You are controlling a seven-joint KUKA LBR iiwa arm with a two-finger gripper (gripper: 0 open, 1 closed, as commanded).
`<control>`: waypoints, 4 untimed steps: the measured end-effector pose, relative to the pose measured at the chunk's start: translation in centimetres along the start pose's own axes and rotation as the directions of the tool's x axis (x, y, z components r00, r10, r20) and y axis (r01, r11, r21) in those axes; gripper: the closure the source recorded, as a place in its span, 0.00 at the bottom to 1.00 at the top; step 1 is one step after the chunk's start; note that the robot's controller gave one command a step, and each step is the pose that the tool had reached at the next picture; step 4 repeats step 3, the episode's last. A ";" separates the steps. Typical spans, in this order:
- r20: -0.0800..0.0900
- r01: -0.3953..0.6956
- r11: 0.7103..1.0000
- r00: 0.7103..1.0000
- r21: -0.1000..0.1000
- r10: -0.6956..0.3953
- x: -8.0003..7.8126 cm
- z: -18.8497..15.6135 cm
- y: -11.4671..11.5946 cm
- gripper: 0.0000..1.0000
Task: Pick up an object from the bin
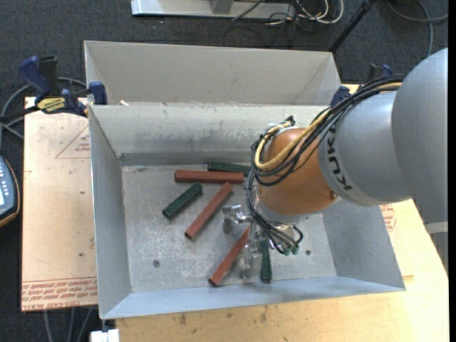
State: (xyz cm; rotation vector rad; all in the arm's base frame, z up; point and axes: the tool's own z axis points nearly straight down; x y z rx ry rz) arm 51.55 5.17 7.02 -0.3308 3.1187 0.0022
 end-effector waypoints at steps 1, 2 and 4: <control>0.014 0.041 0.999 0.999 0.002 -0.041 2.8 -0.2 0.7 0.00; -0.001 0.042 0.999 0.999 0.000 -0.042 3.1 -0.1 0.7 1.00; 0.005 0.031 1.000 1.000 0.002 -0.031 3.5 -13.8 0.1 1.00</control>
Offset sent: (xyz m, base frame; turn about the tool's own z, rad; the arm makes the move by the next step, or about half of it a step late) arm -0.0330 0.0001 -0.0002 -0.0451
